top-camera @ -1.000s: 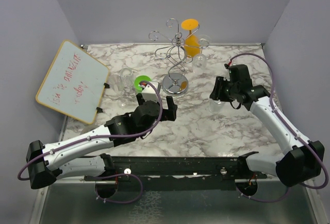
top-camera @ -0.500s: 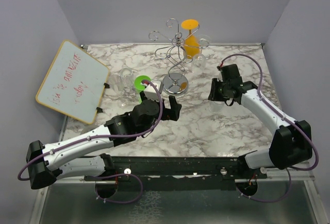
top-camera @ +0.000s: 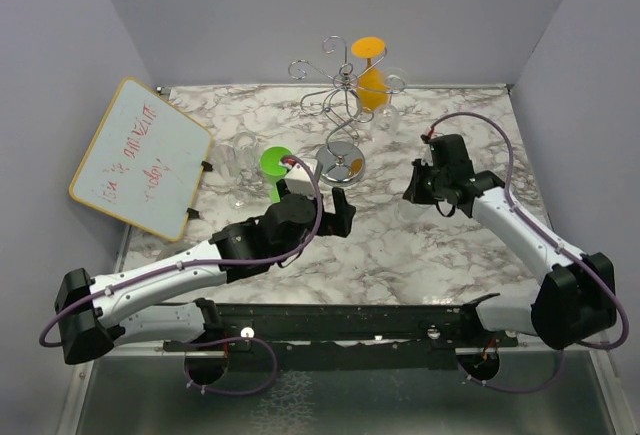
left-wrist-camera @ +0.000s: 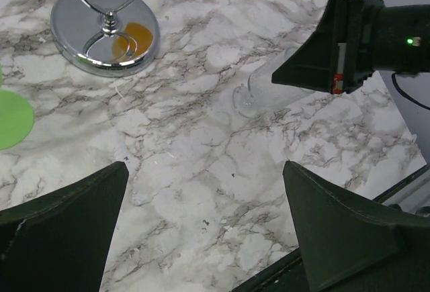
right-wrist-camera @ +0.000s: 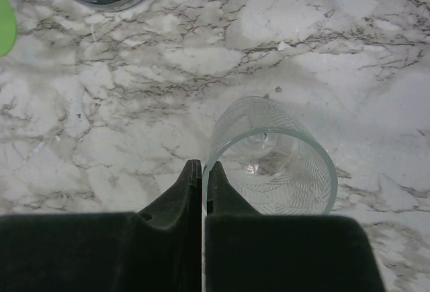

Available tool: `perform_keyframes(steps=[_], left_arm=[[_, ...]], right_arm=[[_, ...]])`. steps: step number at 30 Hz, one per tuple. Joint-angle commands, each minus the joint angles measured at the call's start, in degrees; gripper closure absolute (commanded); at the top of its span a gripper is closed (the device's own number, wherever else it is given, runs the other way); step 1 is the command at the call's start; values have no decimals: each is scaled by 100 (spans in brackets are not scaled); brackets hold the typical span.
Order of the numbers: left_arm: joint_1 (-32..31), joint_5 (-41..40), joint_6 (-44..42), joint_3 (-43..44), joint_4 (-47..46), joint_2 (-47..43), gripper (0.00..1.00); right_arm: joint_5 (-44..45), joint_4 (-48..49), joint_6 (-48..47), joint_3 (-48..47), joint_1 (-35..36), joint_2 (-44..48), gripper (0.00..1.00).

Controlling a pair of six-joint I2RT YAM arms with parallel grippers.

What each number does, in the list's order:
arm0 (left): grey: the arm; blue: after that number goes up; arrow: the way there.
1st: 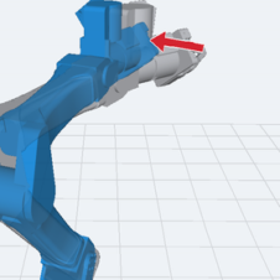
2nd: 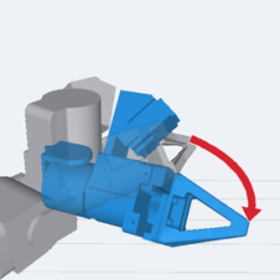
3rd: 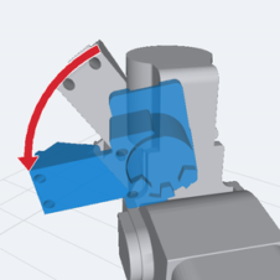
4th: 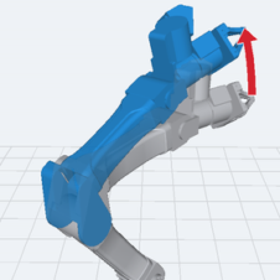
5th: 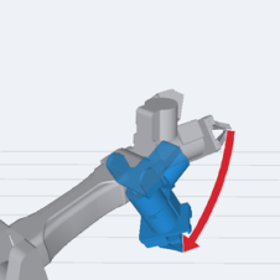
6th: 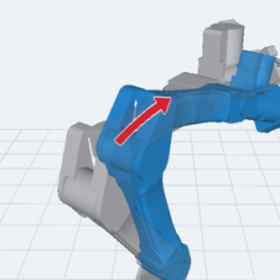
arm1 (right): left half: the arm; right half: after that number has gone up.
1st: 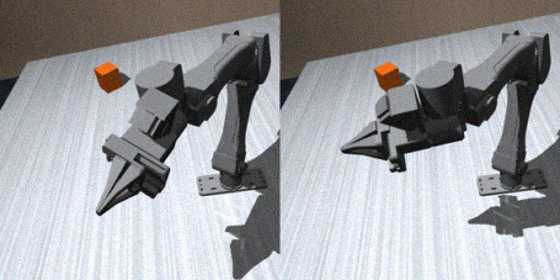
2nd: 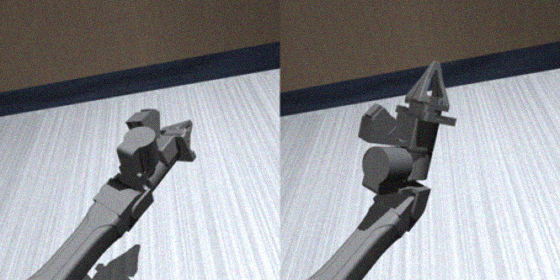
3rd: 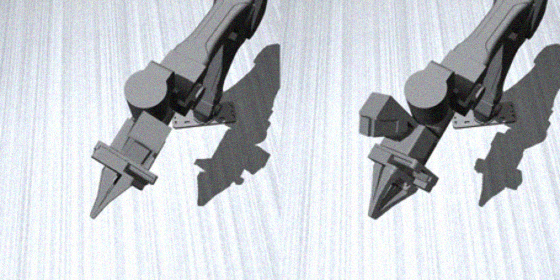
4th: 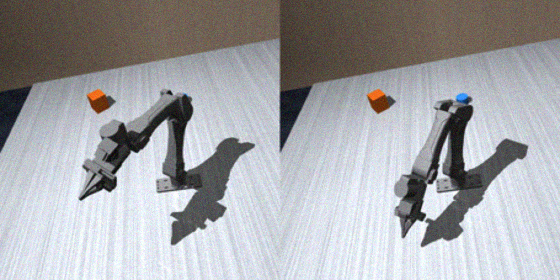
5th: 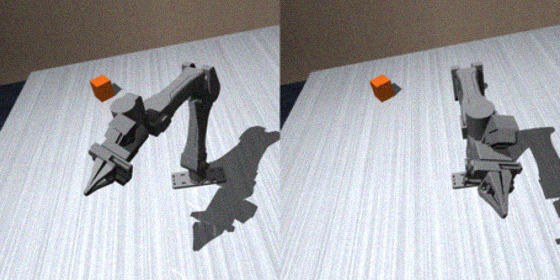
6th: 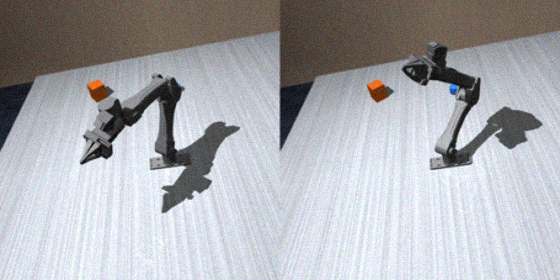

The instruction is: Place the wine glass upside down on the wine glass rack

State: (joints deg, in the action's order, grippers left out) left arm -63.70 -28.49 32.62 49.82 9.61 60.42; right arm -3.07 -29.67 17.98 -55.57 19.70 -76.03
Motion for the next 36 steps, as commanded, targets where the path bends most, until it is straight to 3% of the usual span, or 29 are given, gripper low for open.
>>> perform_keyframes(steps=[1,12,16,19,22,28,36], left_arm=[[20,-284,1286,135,372,78,1],[56,-197,4118,-179,-166,-224,1],[94,-43,4673,58,-90,-135,1],[110,84,5595,44,102,-112,1],[121,295,6216,-286,-540,-138,1],[121,507,6614,-103,-792,237,1],[121,243,6910,-165,-1376,560,1]], right_arm=[[-661,926,384,462,51,875,99],[-1399,3975,1303,2325,91,3011,99],[-1553,4801,1481,2639,86,3447,99],[-1627,5340,1620,2810,89,3703,99],[-1809,5778,1927,2904,87,3793,99],[-2154,6490,2760,3105,94,3853,99],[-2077,6549,2735,3116,218,3870,99]])
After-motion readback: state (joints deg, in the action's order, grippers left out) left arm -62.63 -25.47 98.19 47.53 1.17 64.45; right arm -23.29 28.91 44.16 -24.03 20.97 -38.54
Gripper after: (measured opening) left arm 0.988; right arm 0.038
